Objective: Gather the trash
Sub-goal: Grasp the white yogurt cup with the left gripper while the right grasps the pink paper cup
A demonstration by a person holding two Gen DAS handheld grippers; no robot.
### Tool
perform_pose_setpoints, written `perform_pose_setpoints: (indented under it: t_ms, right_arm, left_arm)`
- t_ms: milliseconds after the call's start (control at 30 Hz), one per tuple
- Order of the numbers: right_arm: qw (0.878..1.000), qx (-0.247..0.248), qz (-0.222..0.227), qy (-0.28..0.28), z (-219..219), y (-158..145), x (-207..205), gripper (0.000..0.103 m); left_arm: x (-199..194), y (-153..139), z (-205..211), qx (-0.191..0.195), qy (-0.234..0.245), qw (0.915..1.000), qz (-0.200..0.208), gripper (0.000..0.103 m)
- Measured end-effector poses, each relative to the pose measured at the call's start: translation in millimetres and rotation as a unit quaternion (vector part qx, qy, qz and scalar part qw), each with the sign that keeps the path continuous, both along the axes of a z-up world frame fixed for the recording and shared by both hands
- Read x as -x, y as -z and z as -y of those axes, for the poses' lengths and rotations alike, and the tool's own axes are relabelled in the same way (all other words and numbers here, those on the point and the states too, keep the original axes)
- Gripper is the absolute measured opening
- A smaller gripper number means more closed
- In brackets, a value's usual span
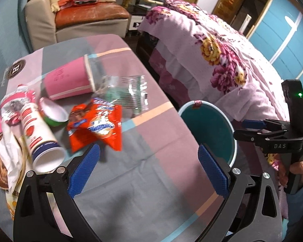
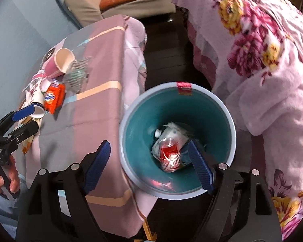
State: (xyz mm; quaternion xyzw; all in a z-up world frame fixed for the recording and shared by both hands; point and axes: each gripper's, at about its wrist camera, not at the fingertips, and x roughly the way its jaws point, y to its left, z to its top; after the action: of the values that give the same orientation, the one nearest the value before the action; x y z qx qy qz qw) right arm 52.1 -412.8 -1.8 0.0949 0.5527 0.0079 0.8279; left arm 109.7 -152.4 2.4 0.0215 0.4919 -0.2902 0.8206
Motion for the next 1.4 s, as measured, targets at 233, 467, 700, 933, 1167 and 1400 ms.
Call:
perform_pose_setpoints:
  t_ms: [233,467,700,933,1167,1400]
  right_arm:
    - [0.999,0.016,-0.003,-0.036,-41.9,-11.1,-14.5,0.077]
    - [0.996,0.029,-0.006,-0.082,-88.0,-18.2,-36.2,0.077]
    - [0.995,0.023,-0.012,-0.101,-113.8,-13.0,-55.2,0.077]
    - [0.993,0.021,-0.021,-0.110,-127.2,-1.3,-68.0,0.077]
    - [0.992,0.024,-0.024,-0.120,-134.9,2.0,-75.5,0.077]
    - [0.990,0.036,-0.029,-0.134,-146.6,3.1,-79.7,0.077]
  left_arm:
    - [-8.3,-7.3,-45.5,0.003,-0.029,0.9996,0.004,0.098]
    - [-30.6,-7.7,-94.4,0.008,-0.076,0.9970,-0.009,0.098]
    - [-57.2,2.2,-124.7,0.023,-0.117,0.9922,-0.036,0.098]
    - [-71.5,15.2,-122.1,0.009,-0.119,0.9919,-0.044,0.085]
    - [-82.5,26.5,-126.7,0.008,-0.118,0.9913,-0.058,0.047]
    - [-85.9,36.6,-125.6,0.004,-0.125,0.9890,-0.079,0.068]
